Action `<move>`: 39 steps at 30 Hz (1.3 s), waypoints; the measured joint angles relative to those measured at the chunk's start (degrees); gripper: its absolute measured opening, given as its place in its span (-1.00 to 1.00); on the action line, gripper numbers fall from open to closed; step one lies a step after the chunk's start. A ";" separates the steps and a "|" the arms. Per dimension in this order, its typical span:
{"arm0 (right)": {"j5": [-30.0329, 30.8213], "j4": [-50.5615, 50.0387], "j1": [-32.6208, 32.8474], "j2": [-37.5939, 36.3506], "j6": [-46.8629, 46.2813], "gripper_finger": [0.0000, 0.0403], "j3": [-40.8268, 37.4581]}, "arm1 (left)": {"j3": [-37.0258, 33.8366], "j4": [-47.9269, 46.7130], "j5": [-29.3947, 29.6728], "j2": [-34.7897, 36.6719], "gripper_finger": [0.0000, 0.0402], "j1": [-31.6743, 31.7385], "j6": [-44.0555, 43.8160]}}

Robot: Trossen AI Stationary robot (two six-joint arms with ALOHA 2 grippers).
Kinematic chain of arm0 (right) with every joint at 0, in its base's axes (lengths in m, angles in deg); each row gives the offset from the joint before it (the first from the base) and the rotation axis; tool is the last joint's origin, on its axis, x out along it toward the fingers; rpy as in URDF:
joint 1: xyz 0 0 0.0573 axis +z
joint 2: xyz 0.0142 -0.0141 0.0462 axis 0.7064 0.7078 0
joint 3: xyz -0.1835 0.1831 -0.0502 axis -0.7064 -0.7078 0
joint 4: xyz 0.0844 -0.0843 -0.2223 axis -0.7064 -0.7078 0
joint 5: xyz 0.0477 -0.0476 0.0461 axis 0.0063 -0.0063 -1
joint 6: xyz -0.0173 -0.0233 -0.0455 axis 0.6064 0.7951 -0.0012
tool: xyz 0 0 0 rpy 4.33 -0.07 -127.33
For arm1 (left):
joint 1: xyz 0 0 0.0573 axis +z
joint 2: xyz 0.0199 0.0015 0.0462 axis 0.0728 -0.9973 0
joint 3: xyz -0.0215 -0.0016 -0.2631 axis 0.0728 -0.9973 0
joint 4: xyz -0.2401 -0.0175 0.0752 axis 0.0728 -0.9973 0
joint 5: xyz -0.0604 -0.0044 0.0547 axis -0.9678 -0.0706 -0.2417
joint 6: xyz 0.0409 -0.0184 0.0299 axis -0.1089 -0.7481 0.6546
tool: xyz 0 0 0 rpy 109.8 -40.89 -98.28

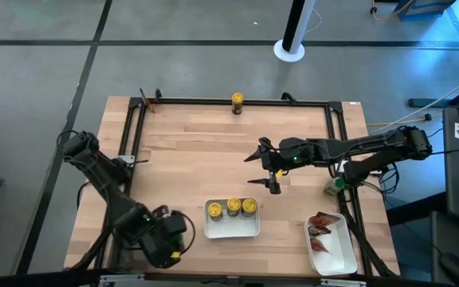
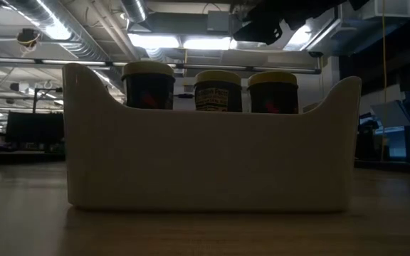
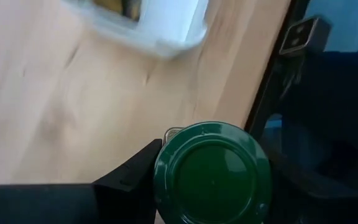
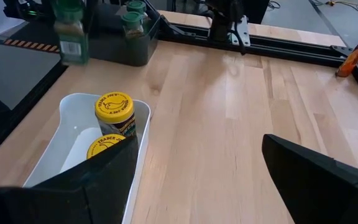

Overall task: Sort spices by type
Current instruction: Put the top green seasoning bottle into the black bin

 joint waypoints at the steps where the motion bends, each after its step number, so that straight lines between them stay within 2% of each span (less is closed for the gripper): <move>1: 0.00 0.04 0.00 0.00 0.00 0.70 0.00 | 0.08 -1.03 -0.04 0.00 -0.07 -0.73 -2.25; 11: 0.00 0.27 0.00 0.00 0.00 0.70 0.00 | 0.08 -4.03 -1.14 0.00 -0.07 -9.63 -25.60; 17: 0.00 0.41 0.00 0.00 0.00 0.70 0.00 | 0.08 -4.89 -2.92 0.00 -0.07 -13.41 -36.28; 22: 0.00 0.43 0.00 0.00 0.12 0.70 0.00 | 1.60 -11.07 -4.67 0.10 -0.07 -15.90 -42.59; 29: 0.00 0.41 0.00 0.00 0.15 0.70 0.00 | 5.48 -22.26 -2.86 0.22 -0.07 -19.00 -51.59; 33: 0.02 0.39 0.00 0.00 0.20 0.70 0.00 | 5.50 -24.74 -2.93 -1.56 -0.07 -21.47 -59.47; 39: 0.02 0.45 0.00 0.00 1.24 0.70 0.00 | 5.50 -24.72 -5.70 -6.18 -0.07 -21.70 -60.09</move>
